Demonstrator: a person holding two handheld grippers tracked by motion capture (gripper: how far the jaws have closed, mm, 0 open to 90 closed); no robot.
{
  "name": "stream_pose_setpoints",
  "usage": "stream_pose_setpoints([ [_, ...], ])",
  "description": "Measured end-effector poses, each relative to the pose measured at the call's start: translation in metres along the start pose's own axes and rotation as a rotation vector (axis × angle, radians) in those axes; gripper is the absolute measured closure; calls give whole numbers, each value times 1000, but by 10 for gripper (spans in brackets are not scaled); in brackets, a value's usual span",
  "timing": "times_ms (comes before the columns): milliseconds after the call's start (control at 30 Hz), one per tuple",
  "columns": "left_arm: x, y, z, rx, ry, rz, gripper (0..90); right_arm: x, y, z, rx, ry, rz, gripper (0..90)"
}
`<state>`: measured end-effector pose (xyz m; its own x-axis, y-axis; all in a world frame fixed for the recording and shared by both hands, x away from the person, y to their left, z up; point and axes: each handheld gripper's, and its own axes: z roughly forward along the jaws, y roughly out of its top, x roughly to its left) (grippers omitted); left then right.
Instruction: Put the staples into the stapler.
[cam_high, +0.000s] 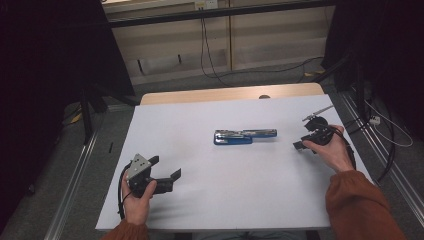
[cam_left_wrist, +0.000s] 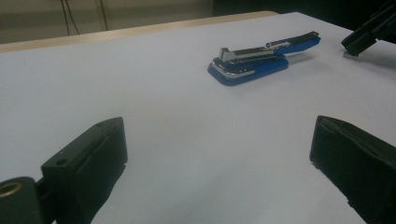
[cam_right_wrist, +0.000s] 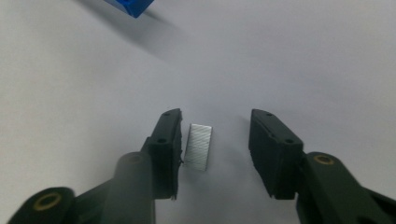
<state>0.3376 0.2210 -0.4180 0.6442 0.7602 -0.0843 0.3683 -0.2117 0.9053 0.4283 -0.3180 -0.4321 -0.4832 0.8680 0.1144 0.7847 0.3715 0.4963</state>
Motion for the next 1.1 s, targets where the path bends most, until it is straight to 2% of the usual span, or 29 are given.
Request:
stream_pose_setpoints([
  [133, 0, 0, 0, 0, -5, 4, 42, 4, 1, -3, -1, -14, -22, 650],
  [200, 0, 0, 0, -1, -3, 5, 42, 9, 3, -4, -2, -5, -35, 663],
  [267, -1, 0, -1, -2, -2, 3, 42, 11, 5, -3, 21, -8, -41, 669],
  [367, -1, 0, -1, -3, -2, 3, 42, 12, 4, 0, 42, -14, -43, 686],
  [500, -1, 0, 0, -2, -3, 2, 42, 10, 3, 0, 37, -10, -36, 707],
  [633, -1, 0, 0, -2, -2, 5, 42, 9, 2, 2, 50, -4, -48, 754],
  [1100, -2, 0, 0, 4, -9, 11, 42, 12, 2, 4, 53, -20, -58, 791],
])
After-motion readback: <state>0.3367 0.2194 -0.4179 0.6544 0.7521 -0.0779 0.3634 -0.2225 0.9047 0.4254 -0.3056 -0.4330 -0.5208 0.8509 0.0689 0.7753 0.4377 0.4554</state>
